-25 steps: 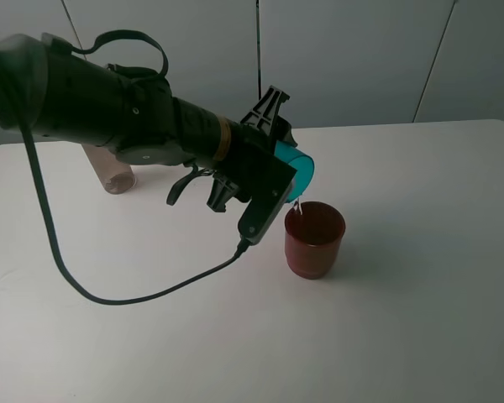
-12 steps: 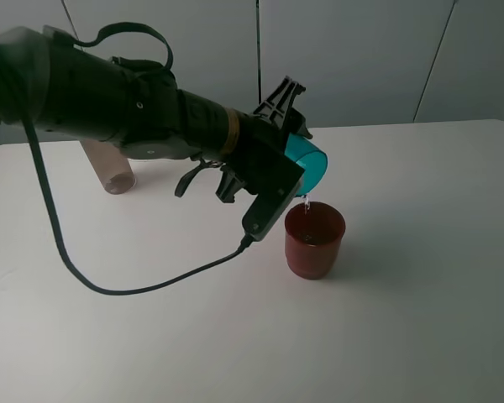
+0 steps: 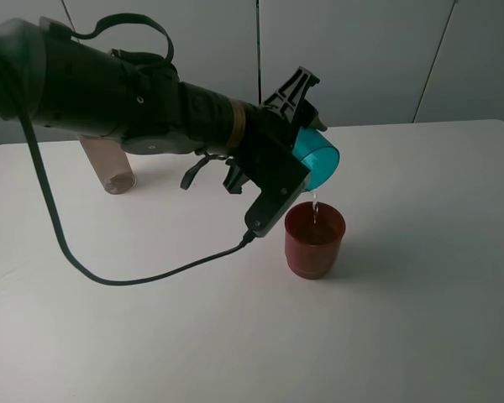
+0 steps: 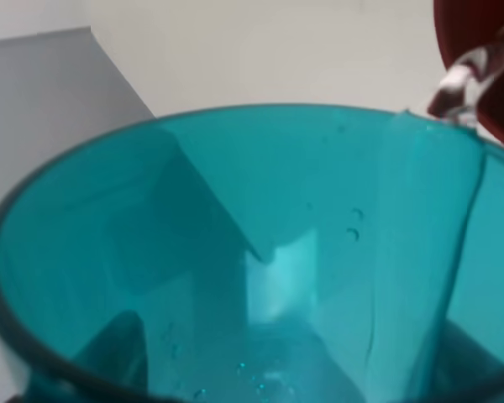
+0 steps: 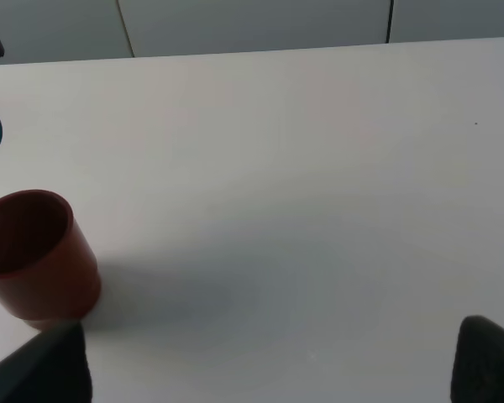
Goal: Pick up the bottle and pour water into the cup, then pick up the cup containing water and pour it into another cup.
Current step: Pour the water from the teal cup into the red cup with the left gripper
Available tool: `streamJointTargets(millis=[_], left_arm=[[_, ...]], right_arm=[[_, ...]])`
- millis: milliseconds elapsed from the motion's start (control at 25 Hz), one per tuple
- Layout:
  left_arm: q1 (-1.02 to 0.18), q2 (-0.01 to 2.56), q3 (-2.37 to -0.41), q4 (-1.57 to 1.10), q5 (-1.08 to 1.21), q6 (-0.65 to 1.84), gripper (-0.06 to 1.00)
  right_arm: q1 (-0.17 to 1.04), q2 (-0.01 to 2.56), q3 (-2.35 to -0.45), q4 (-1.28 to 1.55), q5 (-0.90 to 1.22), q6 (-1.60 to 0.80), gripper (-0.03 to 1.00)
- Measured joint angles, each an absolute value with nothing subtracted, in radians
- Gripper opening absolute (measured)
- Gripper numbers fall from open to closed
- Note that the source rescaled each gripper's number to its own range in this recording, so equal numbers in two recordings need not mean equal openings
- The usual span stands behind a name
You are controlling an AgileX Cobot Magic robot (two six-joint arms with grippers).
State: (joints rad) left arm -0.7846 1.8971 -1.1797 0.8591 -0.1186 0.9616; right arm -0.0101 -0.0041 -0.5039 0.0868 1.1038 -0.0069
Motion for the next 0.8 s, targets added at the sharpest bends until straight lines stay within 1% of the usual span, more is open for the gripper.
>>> streamJointTargets(millis=[800], left_arm=[[-0.786, 1.897, -1.18, 0.861, -0.146, 1.046, 0.06]], right_arm=[[-0.01, -0.004, -0.504, 0.087, 1.104, -0.007, 0.0]])
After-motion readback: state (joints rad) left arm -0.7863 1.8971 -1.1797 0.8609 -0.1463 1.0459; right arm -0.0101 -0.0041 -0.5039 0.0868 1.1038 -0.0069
